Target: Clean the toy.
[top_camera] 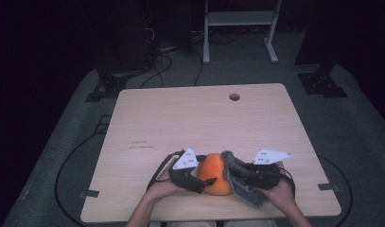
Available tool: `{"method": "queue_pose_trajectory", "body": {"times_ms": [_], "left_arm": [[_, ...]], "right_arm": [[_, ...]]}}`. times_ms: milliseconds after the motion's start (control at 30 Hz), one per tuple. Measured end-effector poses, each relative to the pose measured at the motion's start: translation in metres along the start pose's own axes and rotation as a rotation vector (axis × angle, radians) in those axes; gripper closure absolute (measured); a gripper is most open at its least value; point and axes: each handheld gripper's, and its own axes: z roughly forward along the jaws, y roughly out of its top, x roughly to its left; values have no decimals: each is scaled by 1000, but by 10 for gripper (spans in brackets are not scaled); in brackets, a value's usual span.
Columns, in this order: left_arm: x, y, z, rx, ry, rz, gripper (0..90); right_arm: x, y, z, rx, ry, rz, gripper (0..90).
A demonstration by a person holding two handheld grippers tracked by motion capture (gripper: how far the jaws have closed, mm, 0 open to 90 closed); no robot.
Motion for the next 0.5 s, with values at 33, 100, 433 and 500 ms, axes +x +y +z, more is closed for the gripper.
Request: {"method": "queue_pose_trajectory", "body": {"times_ms": [33, 100, 433, 500], "left_arm": [[0, 0, 0, 0, 0, 0, 148], [5, -3, 3, 17, -2, -41, 152], [-17, 3, 10, -4, -83, 107, 255], [-16, 4, 7, 11, -84, 122, 214]], "right_arm": [[-1, -1, -2, -1, -3, -4, 719], [-5, -5, -5, 13, -3, -15, 719], [1, 15, -17, 9, 9, -35, 715], [3, 12, -11, 34, 15, -58, 718]]}}
